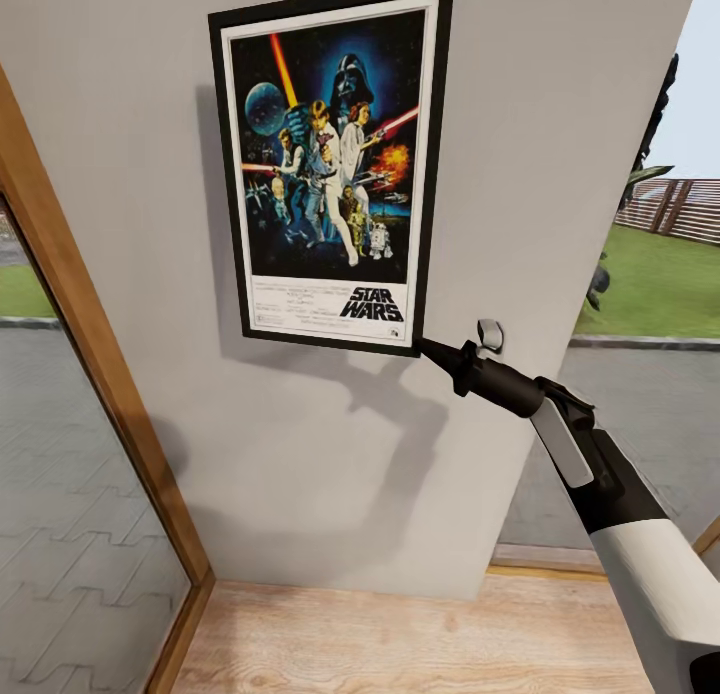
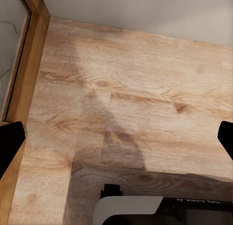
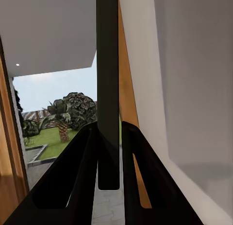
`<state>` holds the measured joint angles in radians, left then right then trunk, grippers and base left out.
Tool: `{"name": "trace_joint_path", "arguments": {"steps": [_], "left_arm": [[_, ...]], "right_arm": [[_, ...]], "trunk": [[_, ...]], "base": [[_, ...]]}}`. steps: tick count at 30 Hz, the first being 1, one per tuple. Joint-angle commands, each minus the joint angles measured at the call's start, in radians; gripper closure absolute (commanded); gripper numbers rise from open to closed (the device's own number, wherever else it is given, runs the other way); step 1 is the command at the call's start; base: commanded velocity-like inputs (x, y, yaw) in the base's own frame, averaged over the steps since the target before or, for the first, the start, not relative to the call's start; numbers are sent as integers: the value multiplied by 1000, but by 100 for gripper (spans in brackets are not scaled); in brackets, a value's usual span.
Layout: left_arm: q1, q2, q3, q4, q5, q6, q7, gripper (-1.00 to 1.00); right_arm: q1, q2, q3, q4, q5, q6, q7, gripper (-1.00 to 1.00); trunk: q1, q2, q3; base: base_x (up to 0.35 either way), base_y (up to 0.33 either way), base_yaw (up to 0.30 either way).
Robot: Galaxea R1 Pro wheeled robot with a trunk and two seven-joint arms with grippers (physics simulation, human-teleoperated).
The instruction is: Pick up the poster from the kitchen countertop and hang it on one of the wall nails in the kitchen.
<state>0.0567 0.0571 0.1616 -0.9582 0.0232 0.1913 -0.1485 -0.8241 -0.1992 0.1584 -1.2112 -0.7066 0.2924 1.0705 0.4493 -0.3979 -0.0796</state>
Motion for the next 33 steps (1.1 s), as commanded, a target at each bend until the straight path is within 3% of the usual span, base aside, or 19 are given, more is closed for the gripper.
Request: {"name": "trace_joint_path", "arguments": {"steps": [1, 14, 21, 33], "left_arm": [[0, 0, 2, -3, 2, 7, -6, -100], [0, -1, 3, 5, 3, -4, -6, -100], [0, 0, 3, 5, 3, -4, -6, -100], [0, 0, 3, 5, 3, -4, -6, -100]], "right_arm": [[-1, -1, 2, 0, -13, 13, 4, 100], [3, -1, 1, 6, -15, 9, 16, 100], [3, -1, 1, 8, -15, 10, 74, 100], [3, 0, 1, 9, -13, 10, 80, 100]], "trunk": [[1, -2, -2], [1, -2, -2], [1, -2, -2], [1, -2, -2]], "base": [[0, 0, 0], [0, 0, 0], [0, 0, 0], [0, 0, 0]]}}
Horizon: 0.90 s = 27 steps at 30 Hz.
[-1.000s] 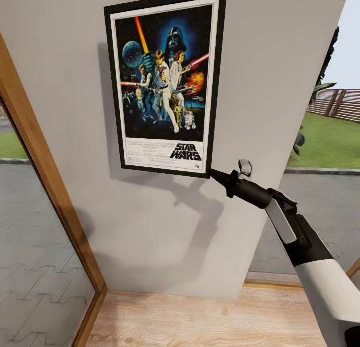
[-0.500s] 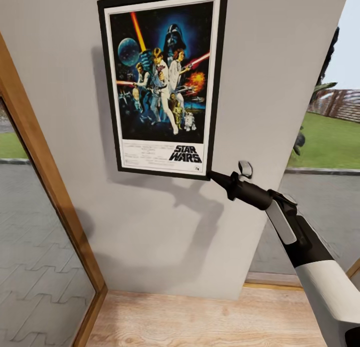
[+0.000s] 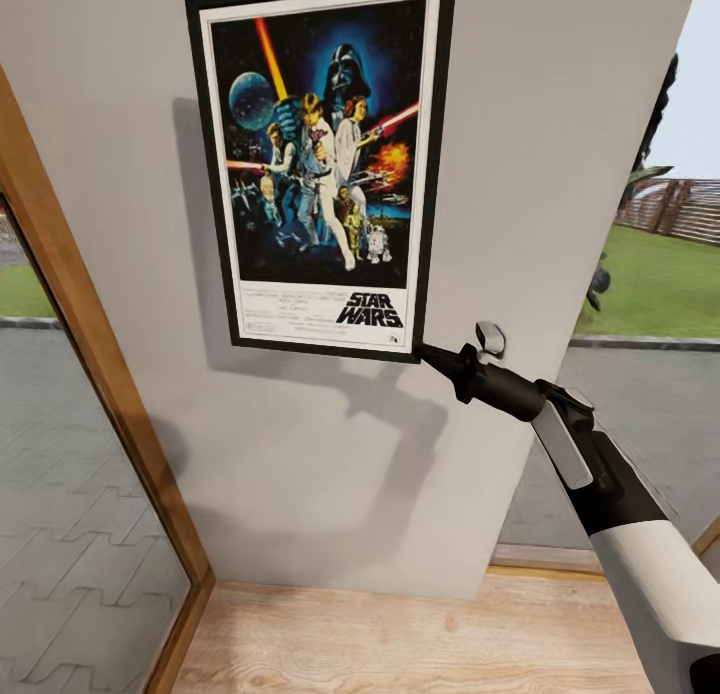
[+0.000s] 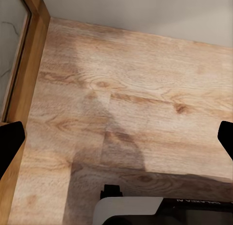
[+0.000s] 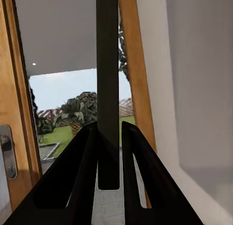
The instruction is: Pick up the poster from the kitchen countertop and hang it on one of the wall nails in the kitchen.
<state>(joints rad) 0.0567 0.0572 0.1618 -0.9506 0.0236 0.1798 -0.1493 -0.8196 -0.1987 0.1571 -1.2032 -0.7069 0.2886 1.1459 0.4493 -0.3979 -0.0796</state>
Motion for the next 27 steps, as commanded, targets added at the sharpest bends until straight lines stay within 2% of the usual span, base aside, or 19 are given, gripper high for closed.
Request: {"name": "trace_joint_path", "arguments": {"steps": [1, 27], "left_arm": [[0, 0, 2, -3, 2, 7, -6, -100], [0, 0, 2, -2, 2, 7, -6, -100]], "right_arm": [[-1, -1, 2, 1, -13, 14, 4, 100], [-1, -2, 4, 1, -13, 12, 7, 100]], "trunk": [[1, -2, -2], [1, -2, -2]], "base": [[0, 0, 0], [13, 0, 0]]}}
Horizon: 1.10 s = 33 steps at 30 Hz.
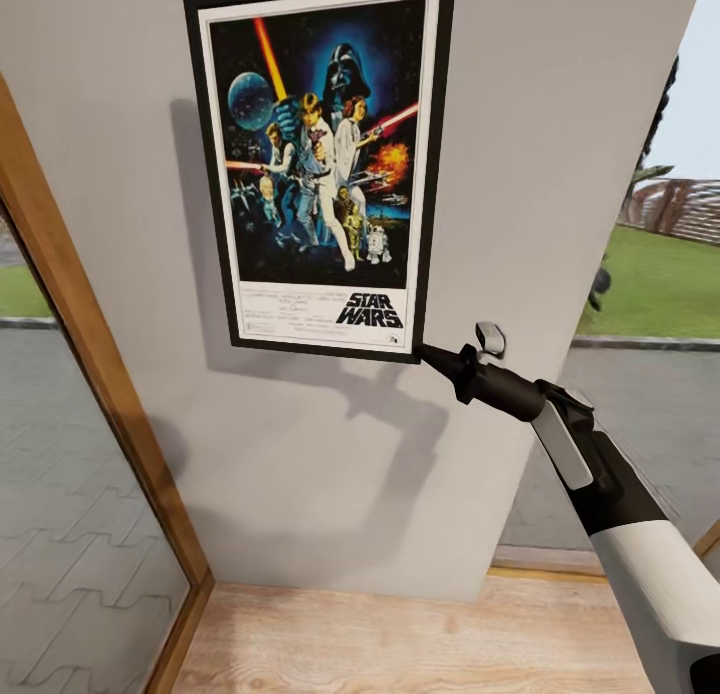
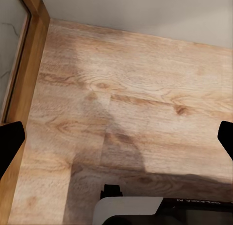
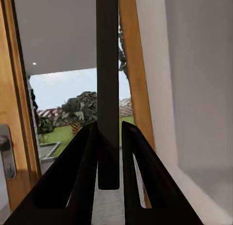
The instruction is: Pick up the poster from the kitchen countertop and hang it on one of the wall nails in the kitchen.
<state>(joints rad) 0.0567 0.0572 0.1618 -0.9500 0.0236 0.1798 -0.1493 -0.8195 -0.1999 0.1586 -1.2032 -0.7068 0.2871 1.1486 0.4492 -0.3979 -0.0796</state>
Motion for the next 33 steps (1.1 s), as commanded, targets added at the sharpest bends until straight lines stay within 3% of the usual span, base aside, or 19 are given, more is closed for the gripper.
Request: {"name": "trace_joint_path", "arguments": {"steps": [1, 33], "left_arm": [[0, 0, 2, -3, 2, 7, -6, -100], [0, 0, 2, -4, 2, 7, -6, -100]], "right_arm": [[-1, -1, 2, 1, -13, 14, 4, 100], [-1, -1, 2, 0, -13, 14, 1, 100]], "trunk": [[1, -2, -2], [1, -2, -2]], "base": [[72, 0, 0], [34, 0, 0]]}}
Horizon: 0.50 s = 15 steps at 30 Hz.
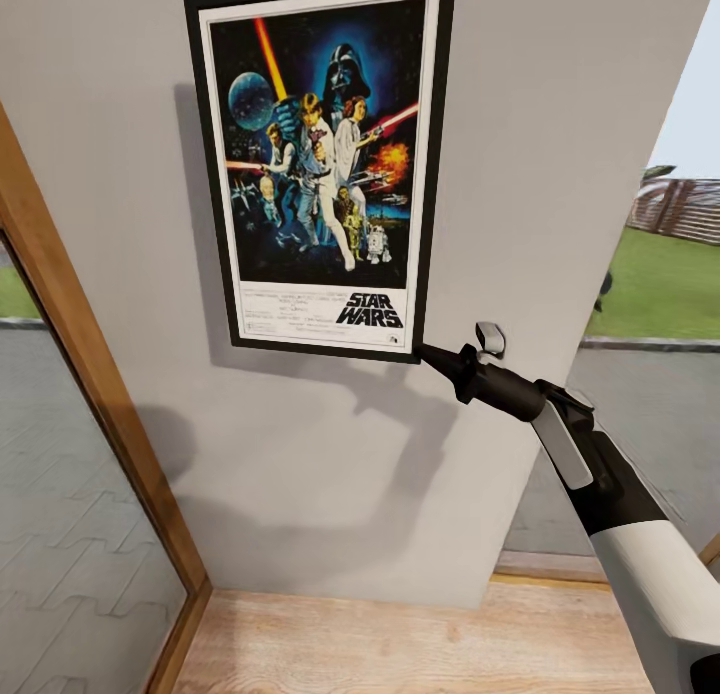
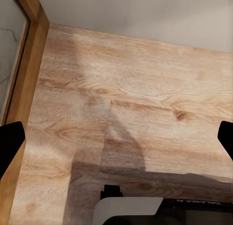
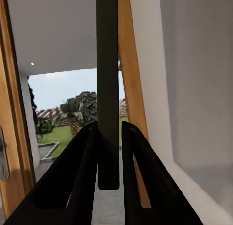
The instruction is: Pick up the poster from the kitchen countertop and hang it on one of the wall nails in the kitchen.
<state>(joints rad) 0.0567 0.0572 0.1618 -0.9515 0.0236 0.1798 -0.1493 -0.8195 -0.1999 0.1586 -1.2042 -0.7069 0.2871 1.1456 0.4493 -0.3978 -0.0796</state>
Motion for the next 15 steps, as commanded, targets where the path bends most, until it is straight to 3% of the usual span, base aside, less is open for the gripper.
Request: {"name": "trace_joint_path", "arguments": {"steps": [1, 9, 15], "left_arm": [[0, 0, 2, -3, 2, 7, -6, -100], [0, 0, 2, -3, 2, 7, -6, -100], [0, 0, 2, -3, 2, 7, -6, -100]], "right_arm": [[-1, -1, 2, 1, -13, 14, 4, 100], [-1, -1, 2, 1, -12, 14, 2, 100], [-1, -1, 2, 1, -12, 14, 2, 100]], "trunk": [[1, -2, -2], [1, -2, -2], [1, -2, -2]], "base": [[0, 0, 0], [9, 0, 0], [164, 0, 0]]}}
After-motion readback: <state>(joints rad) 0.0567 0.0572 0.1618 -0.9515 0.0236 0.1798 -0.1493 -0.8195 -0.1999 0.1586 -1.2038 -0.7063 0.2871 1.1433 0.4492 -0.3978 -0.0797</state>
